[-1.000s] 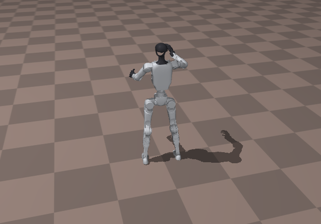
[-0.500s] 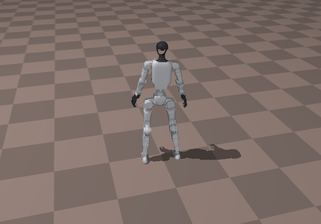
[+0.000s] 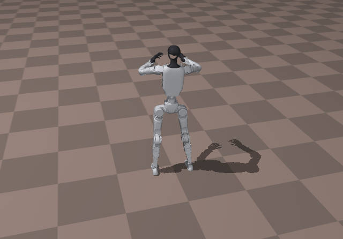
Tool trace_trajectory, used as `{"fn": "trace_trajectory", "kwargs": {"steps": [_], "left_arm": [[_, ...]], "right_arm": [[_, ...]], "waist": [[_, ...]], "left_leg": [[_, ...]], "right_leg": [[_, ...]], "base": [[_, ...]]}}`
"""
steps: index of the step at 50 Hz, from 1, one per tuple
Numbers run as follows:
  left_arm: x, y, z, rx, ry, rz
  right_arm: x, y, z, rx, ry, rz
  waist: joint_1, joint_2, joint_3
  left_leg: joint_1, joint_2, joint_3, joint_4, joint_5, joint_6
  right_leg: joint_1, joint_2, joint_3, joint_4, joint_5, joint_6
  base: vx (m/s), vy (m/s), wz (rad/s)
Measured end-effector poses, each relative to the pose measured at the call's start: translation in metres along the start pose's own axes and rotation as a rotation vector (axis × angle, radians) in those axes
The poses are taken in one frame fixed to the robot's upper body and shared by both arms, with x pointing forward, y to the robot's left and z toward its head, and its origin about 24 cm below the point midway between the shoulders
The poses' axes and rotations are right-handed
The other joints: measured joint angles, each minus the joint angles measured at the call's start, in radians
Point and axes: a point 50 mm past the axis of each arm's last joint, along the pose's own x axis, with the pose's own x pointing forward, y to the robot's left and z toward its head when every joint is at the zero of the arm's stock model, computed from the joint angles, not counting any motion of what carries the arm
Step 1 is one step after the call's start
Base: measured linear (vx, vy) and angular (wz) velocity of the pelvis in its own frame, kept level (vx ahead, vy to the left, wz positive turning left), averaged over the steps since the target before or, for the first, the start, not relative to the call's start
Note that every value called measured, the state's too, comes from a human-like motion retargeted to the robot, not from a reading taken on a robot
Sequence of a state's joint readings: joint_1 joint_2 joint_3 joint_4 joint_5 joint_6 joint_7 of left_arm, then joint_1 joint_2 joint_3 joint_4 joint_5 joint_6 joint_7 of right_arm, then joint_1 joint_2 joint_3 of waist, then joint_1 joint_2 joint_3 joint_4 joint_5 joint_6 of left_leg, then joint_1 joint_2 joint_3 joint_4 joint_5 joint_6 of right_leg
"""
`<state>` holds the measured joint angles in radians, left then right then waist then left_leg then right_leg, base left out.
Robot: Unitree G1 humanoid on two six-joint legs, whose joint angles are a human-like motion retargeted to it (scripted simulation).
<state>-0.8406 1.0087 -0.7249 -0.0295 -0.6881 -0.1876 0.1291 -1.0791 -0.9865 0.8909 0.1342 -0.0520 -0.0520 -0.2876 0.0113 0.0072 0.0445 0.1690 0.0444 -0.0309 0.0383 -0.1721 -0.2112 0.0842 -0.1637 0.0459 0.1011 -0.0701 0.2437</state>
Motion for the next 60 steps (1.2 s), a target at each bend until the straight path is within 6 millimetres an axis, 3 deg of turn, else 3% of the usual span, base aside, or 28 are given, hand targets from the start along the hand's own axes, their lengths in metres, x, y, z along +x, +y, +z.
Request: {"fn": "trace_trajectory", "kwargs": {"steps": [3, 5, 7, 8, 10, 12, 15, 17, 20, 23, 25, 27, 30, 33, 36, 39, 44, 48, 50, 52, 55, 56, 60], "left_arm": [[0.01, -0.022, 0.083, 0.183, -0.353, -0.239], [0.006, -0.037, 0.124, 0.298, -0.534, -0.358], [0.0, -0.049, 0.15, 0.393, -0.65, -0.431], [-0.004, -0.054, 0.162, 0.459, -0.712, -0.465], [-0.012, -0.06, 0.176, 0.581, -0.782, -0.508], [-0.023, -0.059, 0.181, 0.725, -0.822, -0.524], [-0.041, -0.046, 0.177, 0.925, -0.798, -0.498], [-0.057, -0.027, 0.168, 1.036, -0.704, -0.441], [-0.083, 0.013, 0.16, 1.18, -0.507, -0.275], [-0.116, 0.061, 0.167, 1.304, -0.268, -0.031], [-0.126, 0.084, 0.173, 1.349, -0.164, 0.074], [-0.127, 0.091, 0.178, 1.373, -0.138, 0.106], [-0.122, 0.073, 0.182, 1.38, -0.23, 0.039], [-0.091, 0.037, 0.173, 1.311, -0.425, -0.169], [-0.061, 0.001, 0.168, 1.233, -0.598, -0.352], [-0.034, -0.026, 0.177, 1.144, -0.736, -0.448], [-0.005, -0.048, 0.187, 0.979, -0.798, -0.484], [-0.002, -0.046, 0.176, 0.931, -0.751, -0.486], [-0.009, -0.036, 0.166, 0.941, -0.697, -0.471], [-0.021, -0.016, 0.158, 0.976, -0.609, -0.413], [-0.052, 0.023, 0.148, 1.059, -0.448, -0.273], [-0.062, 0.04, 0.148, 1.103, -0.378, -0.202], [-0.131, 0.101, 0.159, 1.28, -0.021, 0.083]], "right_arm": [[0.016, -0.033, 0.081, -0.2, -0.422, 0.079], [0.013, -0.048, 0.125, -0.304, -0.634, 0.094], [0.007, -0.057, 0.158, -0.392, -0.791, 0.061], [0.002, -0.061, 0.17, -0.425, -0.856, 0.067], [-0.009, -0.064, 0.188, -0.486, -0.959, 0.055], [-0.022, -0.067, 0.194, -0.537, -1.02, 0.079], [-0.045, -0.073, 0.183, -0.595, -1.013, 0.143], [-0.062, -0.083, 0.161, -0.621, -0.912, 0.16], [-0.089, -0.104, 0.114, -0.676, -0.633, 0.137], [-0.114, -0.138, 0.07, -0.765, -0.297, 0.099], [-0.13, -0.159, 0.049, -0.811, -0.103, 0.101], [-0.135, -0.167, 0.04, -0.833, -0.027, 0.114], [-0.116, -0.159, 0.047, -0.842, -0.135, 0.113], [-0.087, -0.135, 0.066, -0.823, -0.343, 0.128], [-0.058, -0.114, 0.095, -0.794, -0.548, 0.132], [-0.032, -0.103, 0.13, -0.745, -0.711, 0.098], [-0.005, -0.089, 0.178, -0.658, -0.9, -0.022], [-0.006, -0.076, 0.183, -0.606, -0.943, -0.002], [-0.013, -0.073, 0.171, -0.582, -0.912, 0.058], [-0.022, -0.078, 0.148, -0.596, -0.824, 0.078], [-0.047, -0.091, 0.105, -0.613, -0.625, 0.112], [-0.053, -0.099, 0.087, -0.632, -0.531, 0.091], [-0.076, -0.126, 0.021, -0.688, -0.183, 0.076]], "waist": [[0.006, 0.004, -0.018], [0.006, -0.001, -0.047], [0.014, -0.002, -0.049], [0.015, -0.006, -0.056], [0.022, -0.009, -0.051], [0.025, -0.013, -0.039], [0.029, -0.018, -0.013], [0.027, -0.028, 0.006], [0.023, -0.051, 0.038], [0.003, -0.062, 0.053], [0.0, -0.07, 0.056], [-0.009, -0.075, 0.058], [-0.043, -0.073, 0.064], [-0.041, -0.064, 0.053], [-0.025, -0.044, 0.031], [-0.006, -0.02, 0.0], [-0.006, -0.023, 0.008], [-0.002, -0.028, 0.002], [-0.003, -0.032, -0.012], [0.006, -0.039, 0.007], [0.011, -0.046, 0.029], [0.012, -0.053, 0.051], [-0.038, -0.055, 0.1]], "left_leg": [[-0.004, 0.007, -0.002, 0.012, -0.013, -0.012], [-0.051, 0.005, 0.009, 0.076, -0.056, 0.014], [-0.03, 0.008, -0.002, 0.033, -0.026, -0.01], [-0.05, 0.007, 0.004, 0.065, -0.049, 0.006], [-0.028, 0.01, -0.007, 0.022, -0.019, -0.019], [-0.018, 0.01, -0.009, 0.011, -0.015, -0.023], [-0.015, 0.02, -0.012, 0.008, -0.014, -0.036], [-0.017, 0.031, -0.013, 0.008, -0.013, -0.047], [-0.023, 0.032, -0.019, 0.009, -0.012, -0.05], [-0.032, 0.026, -0.026, 0.012, -0.011, -0.051], [-0.037, 0.021, -0.033, 0.016, -0.012, -0.051], [-0.038, 0.017, -0.039, 0.019, -0.013, -0.051], [-0.032, 0.016, -0.042, 0.022, -0.016, -0.051], [-0.02, 0.017, -0.043, 0.024, -0.017, -0.051], [-0.012, 0.019, -0.042, 0.026, -0.017, -0.051], [-0.039, 0.025, -0.031, 0.064, -0.042, -0.032], [-0.019, 0.009, -0.038, 0.026, -0.011, -0.03], [-0.025, 0.008, -0.034, 0.023, -0.008, -0.026], [-0.055, 0.007, -0.018, 0.07, -0.042, 0.001], [-0.036, 0.007, -0.029, 0.026, -0.01, -0.029], [-0.061, 0.026, -0.004, 0.082, -0.051, -0.012], [-0.041, 0.024, -0.01, 0.048, -0.026, -0.032], [-0.019, 0.033, -0.011, 0.019, -0.005, -0.05]], "right_leg": [[0.004, 0.007, -0.002, -0.004, 0.0, -0.002], [-0.036, 0.003, -0.011, 0.046, -0.023, 0.015], [-0.016, 0.008, -0.005, 0.007, -0.005, 0.004], [-0.034, 0.005, -0.011, 0.034, -0.018, 0.014], [-0.012, 0.009, -0.006, -0.005, 0.0, 0.005], [-0.002, 0.009, -0.009, -0.012, 0.003, 0.011], [0.004, 0.018, -0.016, -0.017, 0.008, 0.018], [0.005, 0.031, -0.021, -0.021, 0.014, 0.018], [0.004, 0.036, -0.03, -0.022, 0.017, 0.018], [0.0, 0.033, -0.038, -0.022, 0.017, 0.018], [0.001, 0.027, -0.046, -0.021, 0.013, 0.018], [0.005, 0.022, -0.051, -0.019, 0.008, 0.018], [0.014, 0.02, -0.055, -0.018, 0.004, 0.018], [0.027, 0.02, -0.056, -0.017, 0.002, 0.018], [0.034, 0.019, -0.053, -0.015, 0.001, 0.018], [0.007, 0.021, -0.052, 0.013, -0.01, 0.018], [0.019, 0.006, -0.04, -0.006, -0.001, 0.008], [0.009, 0.006, -0.034, -0.006, 0.002, 0.006], [-0.023, 0.003, -0.04, 0.036, -0.017, 0.018], [-0.005, 0.004, -0.029, -0.004, 0.004, 0.015], [-0.031, 0.024, -0.03, 0.036, -0.011, 0.018], [-0.016, 0.023, -0.023, 0.012, 0.003, 0.018], [-0.001, 0.034, -0.019, -0.007, 0.019, 0.018]], "base": [[0.0, 0.0, 0.0], [0.0, 0.0, 0.0], [0.0, 0.0, 0.0], [0.0, 0.0, 0.0], [0.0, 0.0, 0.0], [0.0, 0.0, 0.0], [0.0, -0.02, 0.02], [0.0, -0.06, 0.06], [0.0, 0.0, 0.0], [0.0, 0.0, 0.0], [0.02, 0.01, 0.18], [0.0, 0.0, 0.0], [0.0, 0.0, 0.0], [0.0, 0.0, 0.0], [0.0, 0.0, 0.0], [0.0, 0.0, 0.0], [0.0, 0.01, 0.0], [0.0, 0.0, 0.0], [0.0, 0.0, 0.0], [0.0, 0.0, 0.0], [-0.02, -0.04, -0.1], [0.0, 0.0, 0.0], [0.0, 0.0, 0.0]]}}
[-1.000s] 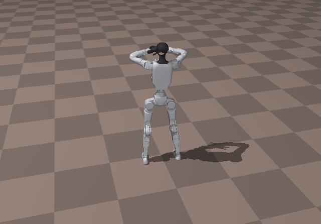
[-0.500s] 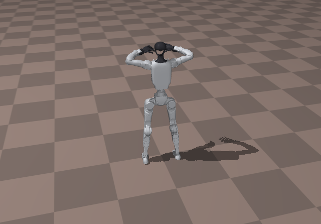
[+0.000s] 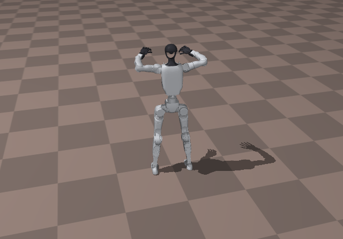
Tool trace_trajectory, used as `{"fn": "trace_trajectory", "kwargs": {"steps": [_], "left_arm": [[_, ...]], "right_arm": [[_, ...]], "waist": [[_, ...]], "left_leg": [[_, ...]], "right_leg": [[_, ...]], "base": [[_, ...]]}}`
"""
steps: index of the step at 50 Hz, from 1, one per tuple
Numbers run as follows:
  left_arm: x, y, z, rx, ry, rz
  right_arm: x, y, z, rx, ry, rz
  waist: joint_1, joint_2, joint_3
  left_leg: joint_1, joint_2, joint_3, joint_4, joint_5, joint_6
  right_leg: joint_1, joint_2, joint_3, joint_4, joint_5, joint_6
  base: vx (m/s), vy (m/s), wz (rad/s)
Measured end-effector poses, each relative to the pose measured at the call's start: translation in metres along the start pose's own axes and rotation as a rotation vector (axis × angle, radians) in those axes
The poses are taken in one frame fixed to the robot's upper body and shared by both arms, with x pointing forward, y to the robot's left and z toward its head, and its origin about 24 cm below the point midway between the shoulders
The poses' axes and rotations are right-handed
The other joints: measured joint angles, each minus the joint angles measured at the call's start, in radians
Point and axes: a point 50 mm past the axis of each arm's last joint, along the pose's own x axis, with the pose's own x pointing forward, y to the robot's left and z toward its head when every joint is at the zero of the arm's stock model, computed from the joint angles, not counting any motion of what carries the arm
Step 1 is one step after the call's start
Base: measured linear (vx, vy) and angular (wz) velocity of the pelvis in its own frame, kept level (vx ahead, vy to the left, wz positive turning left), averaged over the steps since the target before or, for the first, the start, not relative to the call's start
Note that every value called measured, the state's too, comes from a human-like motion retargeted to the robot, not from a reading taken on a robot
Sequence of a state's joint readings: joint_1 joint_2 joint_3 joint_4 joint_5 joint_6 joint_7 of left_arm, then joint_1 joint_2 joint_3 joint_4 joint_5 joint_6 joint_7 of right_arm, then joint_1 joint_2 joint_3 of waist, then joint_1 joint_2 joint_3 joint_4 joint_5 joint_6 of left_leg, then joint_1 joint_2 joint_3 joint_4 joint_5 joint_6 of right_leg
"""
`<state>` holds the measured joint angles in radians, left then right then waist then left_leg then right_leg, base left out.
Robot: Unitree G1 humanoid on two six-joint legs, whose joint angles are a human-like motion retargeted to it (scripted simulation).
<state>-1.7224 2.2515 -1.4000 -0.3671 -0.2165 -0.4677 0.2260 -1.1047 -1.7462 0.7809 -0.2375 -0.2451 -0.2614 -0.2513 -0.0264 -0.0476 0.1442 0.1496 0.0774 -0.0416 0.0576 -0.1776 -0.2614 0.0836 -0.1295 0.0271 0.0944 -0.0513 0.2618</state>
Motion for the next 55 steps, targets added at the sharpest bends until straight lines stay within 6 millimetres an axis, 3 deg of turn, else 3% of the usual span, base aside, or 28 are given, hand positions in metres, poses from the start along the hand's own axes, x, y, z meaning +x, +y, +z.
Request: {"fn": "trace_trajectory", "kwargs": {"steps": [3, 5, 10, 15, 17, 18, 20, 23, 25, 28, 32, 34, 35, 37, 41, 45, 50, 55], "left_arm": [[-0.012, -0.003, -0.032, 0.037, 0.165, -0.074], [-0.015, -0.006, -0.037, 0.062, 0.185, -0.106], [0.0, -0.001, -0.003, 0.138, -0.007, -0.038], [0.059, -0.006, 0.026, -0.005, -0.246, 0.052], [0.081, -0.017, 0.031, -0.117, -0.288, 0.052], [0.091, -0.024, 0.033, -0.181, -0.297, 0.048], [0.11, -0.075, 0.033, -0.435, -0.29, 0.075], [0.093, -0.137, 0.024, -0.729, -0.123, 0.056], [0.087, -0.171, 0.016, -0.865, 0.007, 0.051], [0.054, -0.244, 0.015, -1.102, 0.277, -0.012], [-0.003, -0.334, 0.024, -1.397, 0.745, -0.062], [-0.05, -0.376, 0.042, -1.485, 1.023, -0.113], [-0.068, -0.391, 0.047, -1.502, 1.151, -0.132], [-0.124, -0.414, 0.074, -1.481, 1.4, -0.222], [-0.198, -0.43, 0.112, -1.382, 1.757, -0.36], [-0.26, -0.423, 0.154, -1.344, 2.014, -0.446], [-0.304, -0.408, 0.189, -1.326, 2.176, -0.522], [-0.315, -0.404, 0.204, -1.232, 2.214, -0.623]], "right_arm": [[-0.028, 0.012, -0.038, -0.017, 0.196, 0.155], [-0.036, 0.011, -0.046, -0.036, 0.229, 0.196], [-0.009, -0.012, -0.011, -0.112, 0.033, 0.035], [0.02, -0.028, 0.025, -0.036, -0.095, -0.21], [0.028, -0.029, 0.031, 0.042, -0.102, -0.31], [0.032, -0.029, 0.033, 0.086, -0.098, -0.357], [0.039, -0.024, 0.035, 0.119, -0.101, -0.353], [0.067, -0.009, 0.049, 0.283, -0.127, -0.39], [0.079, -0.001, 0.05, 0.395, -0.09, -0.438], [0.085, 0.037, 0.058, 0.617, 0.001, -0.426], [0.077, 0.099, 0.066, 0.846, 0.202, -0.346], [0.061, 0.145, 0.081, 0.984, 0.33, -0.239], [0.055, 0.164, 0.085, 1.047, 0.396, -0.193], [0.026, 0.211, 0.113, 1.193, 0.54, -0.053], [-0.032, 0.279, 0.154, 1.343, 0.838, 0.208], [-0.109, 0.321, 0.204, 1.363, 1.079, 0.521], [-0.183, 0.327, 0.251, 1.375, 1.231, 0.774], [-0.209, 0.318, 0.258, 1.342, 1.303, 0.756]], "waist": [[0.022, 0.018, -0.014], [0.027, 0.028, -0.02], [0.002, 0.017, 0.006], [0.021, -0.045, 0.015], [0.034, -0.078, 0.016], [0.041, -0.093, 0.018], [0.099, -0.036, 0.008], [0.08, 0.007, -0.02], [0.076, 0.011, -0.003], [0.075, 0.013, -0.016], [0.08, 0.004, 0.011], [0.082, 0.001, 0.004], [0.083, -0.001, 0.017], [0.082, -0.004, -0.003], [0.089, -0.007, 0.022], [0.105, -0.01, 0.031], [0.118, -0.011, 0.047], [0.081, 0.0, 0.049]], "left_leg": [[0.0, 0.001, 0.004, 0.002, -0.001, 0.0], [-0.004, 0.002, 0.003, 0.004, 0.0, 0.0], [-0.02, 0.0, -0.012, 0.007, 0.005, 0.0], [-0.022, -0.021, -0.031, 0.006, 0.013, 0.014], [-0.021, -0.028, -0.034, 0.005, 0.015, 0.021], [-0.021, -0.029, -0.034, 0.005, 0.016, 0.023], [-0.014, -0.028, -0.029, 0.005, 0.014, 0.028], [-0.007, -0.025, -0.025, 0.0, 0.013, 0.034], [-0.003, -0.024, -0.023, 0.003, 0.009, 0.034], [0.016, -0.021, -0.019, -0.006, 0.007, 0.037], [0.027, -0.02, -0.019, 0.0, 0.0, 0.045], [0.033, -0.019, -0.019, -0.005, 0.0, 0.049], [0.032, -0.019, -0.02, 0.0, -0.003, 0.051], [0.034, -0.019, -0.019, -0.008, -0.001, 0.053], [0.041, -0.017, -0.013, -0.004, -0.007, 0.056], [0.053, -0.014, 0.008, -0.009, -0.012, 0.057], [0.064, -0.008, 0.046, -0.014, -0.017, 0.056], [0.067, -0.003, 0.082, -0.016, -0.019, 0.055]], "right_leg": [[0.0, 0.007, 0.001, -0.001, 0.004, 0.0], [-0.003, 0.009, -0.001, -0.001, 0.006, 0.0], [-0.008, 0.002, -0.012, -0.002, 0.006, 0.0], [-0.006, -0.024, -0.023, 0.007, -0.002, 0.0], [-0.007, -0.031, -0.023, 0.013, -0.006, -0.005], [-0.007, -0.032, -0.022, 0.016, -0.007, -0.009], [-0.007, -0.03, -0.014, 0.02, -0.009, -0.016], [0.002, -0.026, -0.01, 0.006, -0.004, -0.025], [0.001, -0.024, -0.006, 0.015, -0.01, -0.03], [0.021, -0.022, -0.003, -0.001, -0.008, -0.036], [0.03, -0.021, -0.003, 0.01, -0.02, -0.046], [0.037, -0.02, -0.005, 0.003, -0.021, -0.052], [0.035, -0.02, -0.006, 0.012, -0.026, -0.054], [0.04, -0.02, -0.007, -0.001, -0.023, -0.057], [0.038, -0.018, -0.002, 0.014, -0.036, -0.061], [0.034, -0.014, 0.016, 0.018, -0.04, -0.063], [0.019, -0.005, 0.053, 0.025, -0.04, -0.064], [-0.003, 0.006, 0.089, 0.03, -0.034, -0.064]], "base": [[0.0, 0.0, 0.0], [0.0, 0.0, 0.0], [-0.01, 0.0, 0.04], [-0.01, 0.01, 0.08], [0.0, 0.0, 0.0], [0.0, 0.0, 0.0], [0.0, 0.0, 0.0], [0.0, 0.0, 0.0], [0.0, 0.0, 0.0], [0.0, 0.0, 0.0], [0.0, 0.0, 0.0], [0.0, 0.0, 0.0], [0.0, 0.0, 0.0], [0.03, 0.0, 0.0], [0.01, 0.0, -0.04], [0.05, 0.01, -0.25], [0.04, 0.01, -0.37], [0.01, 0.01, -0.36]]}}
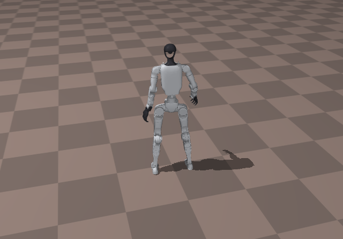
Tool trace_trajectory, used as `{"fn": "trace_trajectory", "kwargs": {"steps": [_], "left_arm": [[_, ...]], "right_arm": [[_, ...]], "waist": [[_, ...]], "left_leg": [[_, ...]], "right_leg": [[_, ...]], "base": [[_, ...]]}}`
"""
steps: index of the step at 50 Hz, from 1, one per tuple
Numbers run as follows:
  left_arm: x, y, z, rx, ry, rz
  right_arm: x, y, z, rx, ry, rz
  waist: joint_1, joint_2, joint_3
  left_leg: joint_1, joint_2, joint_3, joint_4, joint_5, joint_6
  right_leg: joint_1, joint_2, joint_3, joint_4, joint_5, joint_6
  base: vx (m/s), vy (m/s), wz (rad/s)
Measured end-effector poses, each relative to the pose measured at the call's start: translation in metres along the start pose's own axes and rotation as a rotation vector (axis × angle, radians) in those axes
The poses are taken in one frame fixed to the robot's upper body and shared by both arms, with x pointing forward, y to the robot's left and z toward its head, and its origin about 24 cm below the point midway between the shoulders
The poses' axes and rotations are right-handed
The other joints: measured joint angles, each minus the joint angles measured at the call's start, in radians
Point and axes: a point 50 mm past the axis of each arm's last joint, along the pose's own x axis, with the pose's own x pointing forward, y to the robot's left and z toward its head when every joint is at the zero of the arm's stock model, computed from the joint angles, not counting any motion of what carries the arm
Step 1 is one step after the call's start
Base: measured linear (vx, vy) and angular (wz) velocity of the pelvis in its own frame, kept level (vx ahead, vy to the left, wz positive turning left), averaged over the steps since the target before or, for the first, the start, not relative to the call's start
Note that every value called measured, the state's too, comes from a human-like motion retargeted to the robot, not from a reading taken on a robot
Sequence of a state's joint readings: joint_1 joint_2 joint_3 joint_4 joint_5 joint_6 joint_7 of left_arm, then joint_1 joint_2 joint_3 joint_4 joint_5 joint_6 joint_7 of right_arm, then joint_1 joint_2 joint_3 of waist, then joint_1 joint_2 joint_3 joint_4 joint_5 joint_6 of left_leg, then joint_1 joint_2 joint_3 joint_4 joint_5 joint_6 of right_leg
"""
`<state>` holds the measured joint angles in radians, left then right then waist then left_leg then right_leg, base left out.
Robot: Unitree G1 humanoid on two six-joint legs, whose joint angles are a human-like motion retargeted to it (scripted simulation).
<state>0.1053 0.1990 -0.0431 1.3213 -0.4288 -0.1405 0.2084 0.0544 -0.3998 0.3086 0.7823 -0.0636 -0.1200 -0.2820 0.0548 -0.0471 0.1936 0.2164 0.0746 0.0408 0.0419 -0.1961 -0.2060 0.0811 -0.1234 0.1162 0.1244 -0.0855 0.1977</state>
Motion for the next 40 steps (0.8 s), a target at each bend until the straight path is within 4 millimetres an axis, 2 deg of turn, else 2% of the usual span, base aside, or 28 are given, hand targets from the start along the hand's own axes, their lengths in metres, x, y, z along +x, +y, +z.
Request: {"fn": "trace_trajectory", "kwargs": {"steps": [3, 5, 7, 8, 10, 12, 13, 15, 16, 17, 18, 19, 20, 22, 23, 25, 27, 28, 30, 32, 33, 35, 37, 38, 40], "left_arm": [[0.003, -0.011, 0.024, 0.03, -0.046, 0.024], [0.004, -0.022, 0.061, 0.043, -0.135, 0.018], [0.0, -0.035, 0.12, 0.05, -0.285, -0.02], [-0.007, -0.043, 0.156, 0.045, -0.375, -0.044], [-0.035, -0.057, 0.238, 0.018, -0.582, -0.11], [-0.092, -0.068, 0.33, -0.03, -0.831, -0.184], [-0.134, -0.068, 0.376, -0.057, -0.965, -0.201], [-0.235, -0.056, 0.449, -0.103, -1.267, -0.245], [-0.293, -0.041, 0.475, -0.118, -1.433, -0.248], [-0.351, -0.021, 0.491, -0.135, -1.597, -0.238], [-0.408, 0.003, 0.498, -0.157, -1.759, -0.211], [-0.46, 0.031, 0.497, -0.19, -1.91, -0.174], [-0.507, 0.06, 0.488, -0.234, -2.049, -0.129], [-0.584, 0.118, 0.456, -0.364, -2.274, -0.046], [-0.615, 0.144, 0.436, -0.46, -2.361, -0.013], [-0.668, 0.202, 0.382, -0.69, -2.509, 0.106], [-0.707, 0.237, 0.331, -0.781, -2.55, 0.237], [-0.72, 0.247, 0.307, -0.835, -2.594, 0.263], [-0.742, 0.26, 0.262, -0.945, -2.682, 0.286], [-0.755, 0.259, 0.236, -0.979, -2.754, 0.27], [-0.76, 0.254, 0.233, -0.963, -2.776, 0.255], [-0.765, 0.244, 0.231, -0.944, -2.813, 0.221], [-0.769, 0.22, 0.249, -0.768, -2.819, 0.218], [-0.768, 0.208, 0.261, -0.687, -2.816, 0.179], [-0.761, 0.182, 0.289, -0.609, -2.811, 0.026]], "right_arm": [[-0.001, -0.003, 0.0, 0.014, 0.004, -0.063], [0.0, 0.0, -0.004, -0.002, 0.036, -0.077], [-0.003, 0.008, -0.02, -0.052, 0.124, -0.042], [-0.007, 0.014, -0.033, -0.083, 0.187, -0.001], [-0.026, 0.028, -0.068, -0.12, 0.353, 0.118], [-0.061, 0.044, -0.11, -0.079, 0.561, 0.25], [-0.083, 0.051, -0.129, -0.027, 0.682, 0.301], [-0.137, 0.066, -0.165, 0.056, 0.881, 0.408], [-0.166, 0.07, -0.18, 0.075, 0.967, 0.453], [-0.196, 0.073, -0.193, 0.089, 1.051, 0.495], [-0.225, 0.072, -0.205, 0.086, 1.13, 0.53], [-0.254, 0.067, -0.215, 0.072, 1.208, 0.555], [-0.281, 0.06, -0.224, 0.053, 1.285, 0.575], [-0.325, 0.04, -0.237, 0.023, 1.42, 0.578], [-0.344, 0.029, -0.241, 0.03, 1.481, 0.567], [-0.364, 0.005, -0.247, 0.024, 1.553, 0.422], [-0.376, -0.008, -0.25, 0.043, 1.606, 0.331], [-0.376, -0.011, -0.25, 0.064, 1.611, 0.291], [-0.359, -0.014, -0.251, 0.101, 1.578, 0.199], [-0.326, -0.009, -0.25, 0.128, 1.507, 0.128], [-0.305, -0.005, -0.247, 0.141, 1.464, 0.1], [-0.254, 0.002, -0.236, 0.175, 1.35, 0.031], [-0.191, 0.009, -0.214, 0.18, 1.2, 0.042], [-0.158, 0.01, -0.199, 0.192, 1.114, 0.039], [-0.09, 0.006, -0.155, 0.193, 0.909, 0.015]], "waist": [[-0.039, 0.017, -0.01], [-0.061, 0.031, -0.021], [-0.073, 0.046, -0.038], [-0.074, 0.054, -0.049], [-0.072, 0.068, -0.071], [-0.064, 0.077, -0.093], [-0.058, 0.076, -0.1], [-0.058, 0.079, -0.115], [-0.064, 0.081, -0.12], [-0.073, 0.084, -0.125], [-0.084, 0.088, -0.128], [-0.097, 0.096, -0.133], [-0.111, 0.104, -0.137], [-0.132, 0.129, -0.148], [-0.135, 0.143, -0.157], [-0.142, 0.169, -0.169], [-0.134, 0.18, -0.19], [-0.128, 0.184, -0.2], [-0.113, 0.189, -0.212], [-0.09, 0.187, -0.218], [-0.075, 0.184, -0.222], [-0.052, 0.177, -0.226], [-0.049, 0.165, -0.226], [-0.05, 0.161, -0.227], [-0.053, 0.151, -0.228]], "left_leg": [[-0.002, 0.002, 0.009, 0.002, -0.001, 0.002], [-0.004, 0.001, 0.008, -0.001, 0.002, 0.003], [-0.008, -0.003, -0.005, -0.002, 0.004, 0.009], [-0.011, -0.006, -0.014, -0.002, 0.005, 0.012], [-0.019, -0.013, -0.039, -0.002, 0.008, 0.019], [-0.029, -0.024, -0.069, -0.001, 0.013, 0.026], [-0.036, -0.031, -0.083, -0.004, 0.02, 0.031], [-0.046, -0.043, -0.113, -0.002, 0.025, 0.035], [-0.05, -0.047, -0.125, -0.002, 0.027, 0.034], [-0.053, -0.05, -0.135, -0.002, 0.029, 0.031], [-0.056, -0.052, -0.142, -0.004, 0.031, 0.026], [-0.059, -0.052, -0.144, -0.006, 0.033, 0.02], [-0.061, -0.052, -0.144, -0.009, 0.035, 0.013], [-0.066, -0.038, -0.13, -0.016, 0.038, -0.006], [-0.068, -0.027, -0.119, -0.02, 0.038, -0.016], [-0.073, -0.013, -0.09, -0.027, 0.038, -0.029], [-0.07, -0.007, -0.062, -0.031, 0.034, -0.035], [-0.069, -0.004, -0.049, -0.034, 0.033, -0.037], [-0.067, -0.001, -0.024, -0.039, 0.031, -0.037], [-0.064, -0.005, -0.008, -0.043, 0.03, -0.03], [-0.061, -0.009, -0.003, -0.045, 0.029, -0.026], [-0.056, -0.015, 0.0, -0.048, 0.028, -0.019], [-0.049, -0.02, -0.005, -0.046, 0.025, -0.012], [-0.044, -0.02, -0.009, -0.045, 0.024, -0.012], [-0.034, -0.023, -0.019, -0.043, 0.02, -0.009]], "right_leg": [[-0.008, 0.004, 0.01, 0.002, 0.003, -0.001], [-0.01, 0.003, 0.009, 0.002, 0.004, -0.001], [-0.008, -0.003, -0.002, 0.001, 0.002, -0.003], [-0.006, -0.007, -0.012, 0.001, 0.001, -0.002], [0.002, -0.018, -0.037, -0.001, -0.005, 0.0], [0.011, -0.032, -0.069, -0.003, -0.012, 0.007], [0.011, -0.042, -0.084, -0.004, -0.014, 0.017], [0.021, -0.057, -0.118, -0.006, -0.02, 0.027], [0.026, -0.062, -0.132, -0.007, -0.023, 0.033], [0.029, -0.067, -0.145, -0.008, -0.026, 0.04], [0.031, -0.07, -0.155, -0.01, -0.027, 0.047], [0.031, -0.072, -0.161, -0.012, -0.027, 0.053], [0.029, -0.073, -0.165, -0.013, -0.027, 0.06], [0.017, -0.06, -0.159, -0.018, -0.021, 0.064], [0.008, -0.048, -0.151, -0.021, -0.018, 0.064], [-0.013, -0.032, -0.128, -0.025, -0.009, 0.064], [-0.027, -0.024, -0.102, -0.029, -0.005, 0.064], [-0.033, -0.02, -0.09, -0.031, -0.002, 0.064], [-0.047, -0.014, -0.065, -0.034, 0.003, 0.064], [-0.055, -0.016, -0.047, -0.035, 0.004, 0.064], [-0.056, -0.02, -0.041, -0.035, 0.003, 0.064], [-0.055, -0.026, -0.035, -0.034, 0.001, 0.064], [-0.046, -0.031, -0.036, -0.031, -0.004, 0.06], [-0.04, -0.031, -0.039, -0.029, -0.006, 0.056], [-0.027, -0.034, -0.045, -0.024, -0.01, 0.056]], "base": [[0.0, 0.0, -0.08], [0.0, 0.0, 0.0], [-0.01, 0.02, 0.28], [0.0, 0.02, 0.45], [0.02, 0.02, 0.62], [0.03, 0.02, 0.75], [0.04, 0.02, 0.75], [0.06, 0.01, 0.76], [0.07, 0.01, 0.68], [0.08, 0.0, 0.55], [0.08, 0.0, 0.41], [0.08, 0.0, 0.25], [0.08, -0.02, 0.05], [0.08, -0.06, -0.24], [0.07, -0.08, -0.49], [0.08, -0.05, -0.64], [0.07, 0.0, -0.67], [0.06, 0.0, -0.64], [0.05, 0.01, -0.59], [0.02, 0.04, -0.42], [0.01, 0.06, -0.26], [-0.01, 0.05, -0.11], [0.0, 0.0, 0.0], [0.0, 0.0, 0.0], [-0.03, 0.02, 0.21]]}}
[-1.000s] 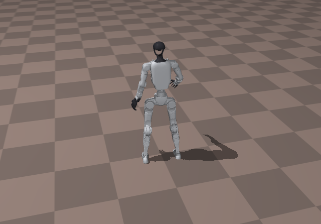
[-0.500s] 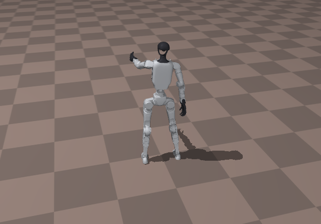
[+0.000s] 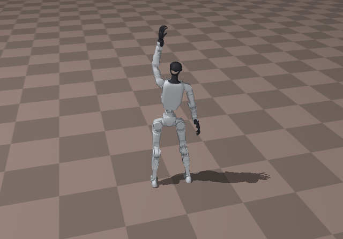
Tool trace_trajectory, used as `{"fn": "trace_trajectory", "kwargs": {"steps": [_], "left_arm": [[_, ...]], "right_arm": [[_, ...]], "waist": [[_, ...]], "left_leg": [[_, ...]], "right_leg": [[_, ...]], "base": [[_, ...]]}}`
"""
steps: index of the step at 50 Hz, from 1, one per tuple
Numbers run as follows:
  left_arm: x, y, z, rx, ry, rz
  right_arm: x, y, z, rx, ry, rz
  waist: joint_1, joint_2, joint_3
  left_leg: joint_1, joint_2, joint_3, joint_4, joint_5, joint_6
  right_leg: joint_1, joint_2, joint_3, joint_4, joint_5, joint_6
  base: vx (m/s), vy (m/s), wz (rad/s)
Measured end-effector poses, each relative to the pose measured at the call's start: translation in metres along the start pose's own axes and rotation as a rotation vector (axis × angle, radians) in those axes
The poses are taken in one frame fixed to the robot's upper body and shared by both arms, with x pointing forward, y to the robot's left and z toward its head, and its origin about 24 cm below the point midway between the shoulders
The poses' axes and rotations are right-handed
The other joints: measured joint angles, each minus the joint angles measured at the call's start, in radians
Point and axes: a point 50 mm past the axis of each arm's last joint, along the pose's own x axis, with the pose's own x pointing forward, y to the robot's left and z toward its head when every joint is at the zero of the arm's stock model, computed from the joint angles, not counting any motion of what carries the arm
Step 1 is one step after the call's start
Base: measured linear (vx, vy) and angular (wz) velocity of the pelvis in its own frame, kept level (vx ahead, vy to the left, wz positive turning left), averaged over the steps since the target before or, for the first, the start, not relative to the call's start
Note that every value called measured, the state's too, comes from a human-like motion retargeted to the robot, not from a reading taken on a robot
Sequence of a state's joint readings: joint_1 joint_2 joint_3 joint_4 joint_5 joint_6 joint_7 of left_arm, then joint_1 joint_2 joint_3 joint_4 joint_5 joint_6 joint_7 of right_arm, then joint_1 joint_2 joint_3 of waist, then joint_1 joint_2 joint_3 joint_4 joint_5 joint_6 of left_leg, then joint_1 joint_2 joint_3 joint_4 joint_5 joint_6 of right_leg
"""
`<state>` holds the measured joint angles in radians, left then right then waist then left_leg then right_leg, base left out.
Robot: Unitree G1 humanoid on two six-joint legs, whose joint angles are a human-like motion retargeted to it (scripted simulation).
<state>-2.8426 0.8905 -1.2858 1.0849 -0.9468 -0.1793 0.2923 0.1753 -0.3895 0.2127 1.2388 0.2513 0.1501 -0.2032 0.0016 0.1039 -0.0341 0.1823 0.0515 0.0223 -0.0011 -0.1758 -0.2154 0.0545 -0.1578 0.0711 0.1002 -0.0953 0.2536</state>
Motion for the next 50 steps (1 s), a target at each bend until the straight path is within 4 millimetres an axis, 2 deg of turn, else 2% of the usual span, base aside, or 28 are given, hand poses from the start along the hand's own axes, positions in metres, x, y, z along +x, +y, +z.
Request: {"fn": "trace_trajectory", "kwargs": {"steps": [3, 5, 7, 8, 10, 12, 14, 16, 18, 20, 22, 23, 25, 27, 28, 30, 31, 33, 35, 36, 37, 39, 42, 44, 46, 48, 50], "left_arm": [[-0.027, -0.025, -0.066, -0.027, 0.181, -0.031], [-0.053, -0.041, -0.108, -0.062, 0.303, -0.061], [-0.079, -0.052, -0.142, -0.068, 0.408, -0.101], [-0.089, -0.055, -0.154, -0.068, 0.447, -0.118], [-0.102, -0.058, -0.168, -0.052, 0.491, -0.151], [-0.099, -0.052, -0.168, -0.023, 0.481, -0.163], [-0.084, -0.039, -0.153, -0.003, 0.43, -0.142], [-0.061, -0.022, -0.126, -0.01, 0.351, -0.084], [-0.037, 0.0, -0.091, -0.038, 0.262, -0.012], [-0.014, 0.029, -0.052, -0.055, 0.178, 0.092], [0.002, 0.059, -0.005, -0.088, 0.062, 0.195], [0.006, 0.073, 0.019, -0.088, 0.007, 0.242], [0.011, 0.089, 0.053, -0.072, -0.084, 0.289], [0.01, 0.09, 0.058, -0.045, -0.127, 0.302], [0.009, 0.09, 0.061, -0.032, -0.145, 0.307], [0.009, 0.087, 0.064, 0.021, -0.168, 0.286], [0.008, 0.088, 0.063, 0.024, -0.167, 0.299], [0.008, 0.088, 0.062, 0.032, -0.173, 0.314], [0.009, 0.076, 0.064, 0.051, -0.176, 0.225], [0.009, 0.072, 0.062, 0.063, -0.174, 0.212], [0.008, 0.064, 0.058, 0.066, -0.176, 0.183], [0.002, 0.039, 0.035, 0.052, -0.162, 0.079], [-0.017, -0.004, -0.021, 0.03, -0.052, -0.058], [-0.046, -0.023, -0.069, 0.045, 0.057, -0.116], [-0.081, -0.039, -0.111, 0.0, 0.149, -0.142], [-0.125, -0.057, -0.151, -0.021, 0.27, -0.22], [-0.177, -0.07, -0.189, -0.033, 0.409, -0.303]], "right_arm": [[-0.015, 0.001, 0.106, 0.022, -0.298, -0.066], [-0.033, 0.003, 0.16, -0.034, -0.465, -0.09], [-0.047, 0.003, 0.19, -0.125, -0.567, -0.119], [-0.051, 0.002, 0.198, -0.164, -0.596, -0.135], [-0.051, 0.001, 0.198, -0.208, -0.604, -0.149], [-0.039, -0.003, 0.175, -0.203, -0.532, -0.137], [-0.022, -0.008, 0.131, -0.175, -0.401, -0.11], [-0.006, -0.011, 0.068, -0.149, -0.222, -0.079], [0.0, -0.012, -0.008, -0.14, -0.008, -0.039], [-0.01, -0.011, -0.088, -0.133, 0.216, -0.009], [-0.033, -0.008, -0.16, -0.053, 0.422, 0.009], [-0.047, -0.006, -0.192, 0.006, 0.517, 0.006], [-0.079, -0.002, -0.244, 0.126, 0.687, 0.002], [-0.113, -0.003, -0.285, 0.245, 0.823, -0.039], [-0.124, -0.002, -0.297, 0.301, 0.865, -0.064], [-0.135, 0.002, -0.306, 0.397, 0.886, -0.094], [-0.13, 0.004, -0.301, 0.417, 0.877, -0.116], [-0.111, 0.008, -0.28, 0.456, 0.814, -0.148], [-0.081, 0.02, -0.239, 0.432, 0.69, -0.044], [-0.064, 0.021, -0.213, 0.425, 0.61, -0.036], [-0.048, 0.021, -0.185, 0.409, 0.526, -0.023], [-0.022, 0.024, -0.119, 0.34, 0.34, 0.034], [-0.004, 0.029, -0.01, 0.255, 0.066, 0.122], [-0.007, 0.021, 0.065, 0.27, -0.12, 0.054], [-0.025, 0.011, 0.143, 0.329, -0.322, 0.02], [-0.056, 0.002, 0.215, 0.394, -0.516, 0.037], [-0.1, -0.012, 0.279, 0.476, -0.719, 0.07]], "waist": [[0.002, -0.001, -0.014], [0.0, -0.004, -0.024], [0.001, -0.004, -0.036], [0.001, -0.003, -0.041], [0.003, -0.003, -0.047], [0.005, 0.002, -0.048], [0.01, 0.01, -0.043], [0.016, 0.019, -0.039], [0.019, 0.029, -0.036], [0.02, 0.039, -0.034], [0.009, 0.049, -0.035], [0.002, 0.054, -0.036], [-0.019, 0.057, -0.045], [-0.029, 0.054, -0.077], [-0.03, 0.052, -0.088], [-0.04, 0.038, -0.095], [-0.032, 0.035, -0.094], [-0.027, 0.026, -0.082], [-0.029, 0.007, -0.048], [-0.029, -0.002, -0.035], [-0.032, -0.012, -0.023], [-0.043, -0.035, -0.005], [-0.037, -0.072, 0.009], [-0.036, -0.085, 0.01], [-0.038, -0.095, 0.015], [-0.039, -0.109, 0.017], [-0.039, -0.12, 0.017]], "left_leg": [[0.016, -0.002, -0.017, 0.004, -0.003, 0.009], [0.024, -0.005, -0.027, 0.007, -0.006, 0.015], [0.031, -0.008, -0.034, 0.011, -0.009, 0.023], [0.033, -0.009, -0.037, 0.012, -0.01, 0.024], [0.034, -0.011, -0.04, 0.014, -0.011, 0.025], [0.033, -0.013, -0.043, 0.014, -0.011, 0.024], [0.031, -0.015, -0.045, 0.012, -0.01, 0.022], [0.025, -0.016, -0.047, 0.009, -0.008, 0.017], [0.016, -0.017, -0.049, 0.007, -0.005, 0.011], [0.003, -0.019, -0.054, 0.006, -0.001, 0.009], [-0.011, -0.017, -0.058, 0.005, 0.003, 0.002], [-0.019, -0.012, -0.06, 0.005, 0.004, -0.004], [-0.031, -0.002, -0.064, 0.007, 0.005, -0.015], [-0.04, 0.004, -0.069, 0.009, 0.007, -0.023], [-0.045, 0.005, -0.071, 0.01, 0.008, -0.024], [-0.073, -0.009, -0.067, 0.057, -0.024, 0.021], [-0.07, -0.004, -0.073, 0.041, -0.007, -0.004], [-0.062, 0.0, -0.074, 0.02, 0.009, -0.019], [-0.056, -0.003, -0.073, 0.015, 0.012, -0.014], [-0.052, -0.004, -0.073, 0.014, 0.011, -0.012], [-0.046, -0.005, -0.073, 0.013, 0.01, -0.011], [-0.035, -0.008, -0.073, 0.013, 0.009, -0.008], [-0.021, -0.011, -0.077, 0.018, 0.005, 0.001], [-0.012, -0.008, -0.081, 0.024, 0.002, 0.005], [0.001, -0.008, -0.087, 0.027, 0.0, 0.008], [0.005, -0.007, -0.095, 0.034, -0.003, 0.007], [0.006, -0.007, -0.105, 0.042, -0.006, 0.006]], "right_leg": [[0.023, -0.003, -0.014, 0.008, -0.008, -0.013], [0.035, -0.006, -0.021, 0.013, -0.012, -0.018], [0.045, -0.009, -0.027, 0.017, -0.017, -0.023], [0.049, -0.011, -0.029, 0.018, -0.019, -0.024], [0.052, -0.014, -0.033, 0.018, -0.02, -0.024], [0.053, -0.016, -0.036, 0.018, -0.021, -0.022], [0.052, -0.019, -0.04, 0.018, -0.022, -0.018], [0.048, -0.021, -0.044, 0.015, -0.021, -0.012], [0.042, -0.023, -0.05, 0.01, -0.019, -0.005], [0.035, -0.026, -0.057, 0.005, -0.018, 0.002], [0.026, -0.026, -0.065, -0.001, -0.013, 0.008], [0.021, -0.021, -0.07, -0.004, -0.01, 0.008], [0.016, -0.011, -0.078, -0.009, -0.005, 0.008], [0.014, -0.005, -0.085, -0.015, -0.001, 0.008], [0.012, -0.004, -0.087, -0.017, 0.0, 0.008], [-0.012, -0.02, -0.097, 0.022, -0.019, 0.008], [-0.007, -0.013, -0.092, 0.004, -0.009, 0.008], [-0.001, -0.008, -0.087, -0.014, 0.0, 0.008], [0.003, -0.011, -0.082, -0.017, 0.0, 0.008], [0.006, -0.013, -0.081, -0.016, 0.0, 0.008], [0.01, -0.014, -0.079, -0.014, 0.0, 0.008], [0.019, -0.016, -0.075, -0.011, -0.003, 0.008], [0.033, -0.018, -0.073, -0.004, -0.008, 0.001], [0.044, -0.015, -0.075, 0.001, -0.01, -0.013], [0.059, -0.013, -0.077, 0.003, -0.011, -0.021], [0.069, -0.012, -0.081, 0.007, -0.011, -0.026], [0.078, -0.012, -0.087, 0.01, -0.01, -0.031]], "base": [[-0.02, 0.02, 0.23], [-0.01, 0.03, 0.2], [0.0, 0.0, 0.0], [0.0, 0.0, 0.0], [0.0, 0.0, 0.0], [0.0, 0.0, 0.0], [0.0, 0.0, 0.0], [0.0, 0.0, 0.0], [0.0, 0.0, 0.0], [0.0, 0.0, 0.0], [0.0, 0.0, 0.0], [0.02, -0.06, 0.16], [0.02, -0.08, 0.15], [0.01, -0.06, 0.14], [0.0, 0.0, 0.0], [-0.01, 0.03, 0.1], [0.0, 0.0, 0.0], [-0.02, -0.04, -0.06], [-0.06, 0.01, -0.06], [-0.06, 0.01, -0.05], [-0.06, 0.01, -0.05], [-0.07, 0.01, -0.03], [-0.07, 0.0, 0.01], [-0.06, -0.01, 0.06], [-0.06, -0.01, 0.1], [-0.06, -0.01, 0.16], [-0.05, 0.0, 0.21]]}}
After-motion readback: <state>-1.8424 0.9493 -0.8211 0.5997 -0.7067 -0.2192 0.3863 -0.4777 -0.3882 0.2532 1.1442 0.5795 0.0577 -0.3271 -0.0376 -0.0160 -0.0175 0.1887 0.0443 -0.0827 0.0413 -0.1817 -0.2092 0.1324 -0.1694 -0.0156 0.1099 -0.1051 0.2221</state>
